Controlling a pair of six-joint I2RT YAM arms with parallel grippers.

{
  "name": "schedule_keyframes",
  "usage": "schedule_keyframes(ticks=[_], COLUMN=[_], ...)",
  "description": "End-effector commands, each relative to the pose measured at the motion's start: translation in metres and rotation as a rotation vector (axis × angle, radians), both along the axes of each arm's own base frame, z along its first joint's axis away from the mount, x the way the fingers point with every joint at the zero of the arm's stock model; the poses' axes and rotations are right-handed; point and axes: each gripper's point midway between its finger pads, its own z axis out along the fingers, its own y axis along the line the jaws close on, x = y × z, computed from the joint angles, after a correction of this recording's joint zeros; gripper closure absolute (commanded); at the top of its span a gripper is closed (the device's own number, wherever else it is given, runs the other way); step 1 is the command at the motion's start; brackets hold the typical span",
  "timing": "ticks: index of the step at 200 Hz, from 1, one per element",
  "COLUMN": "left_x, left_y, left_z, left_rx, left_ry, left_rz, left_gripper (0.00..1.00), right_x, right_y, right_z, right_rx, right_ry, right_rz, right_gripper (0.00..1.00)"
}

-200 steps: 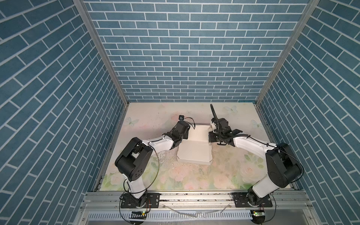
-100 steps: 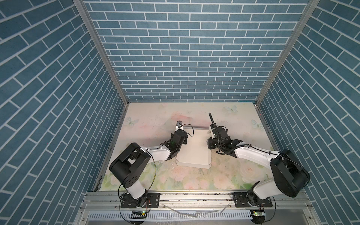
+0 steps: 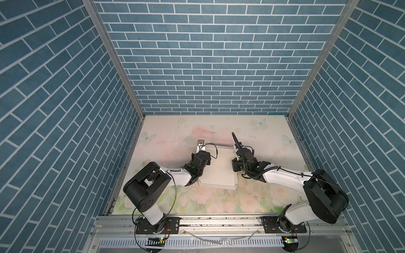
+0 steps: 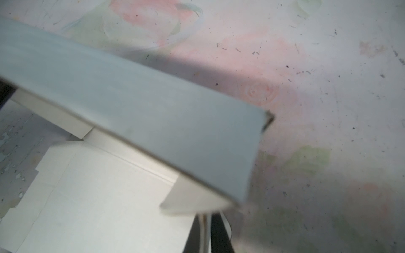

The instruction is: Fold the paper box

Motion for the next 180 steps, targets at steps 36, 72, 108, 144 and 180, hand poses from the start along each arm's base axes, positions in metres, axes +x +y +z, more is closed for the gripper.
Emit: schedule_keyframes(ticks=[36, 72, 108, 144, 180], left_x=[-0.033, -0.034, -0.033, -0.033, -0.032], left_y=[0.012, 0.012, 0.013, 0.011, 0.01], left_z=[-0.057, -0.059, -0.06, -0.06, -0.06], left_rx=[0.123, 0.135, 0.141, 0.142, 0.143], left_ry=[0.174, 0.178, 0.181, 0.183, 0.187], left_rz=[-0.057, -0.062, -0.062, -0.064, -0.069], left_gripper=[1.0, 1.0, 1.0, 1.0, 1.0], right_x=[-0.022, -0.024, -0.029, -0.038, -0.049], right_y=[-0.002, -0.007, -0.014, -0.02, -0.047], right_z=[-0.022, -0.014, -0.002, 0.021, 0.043], right_rx=[-0.026, -0.01, 0.002, 0.036, 0.016], right_ry=[0.075, 0.051, 0.027, 0.002, -0.051], right_rz=[0.033, 0.02, 0.023, 0.036, -0.003], right_gripper=[0.85, 0.79, 0.65, 0.55, 0.54])
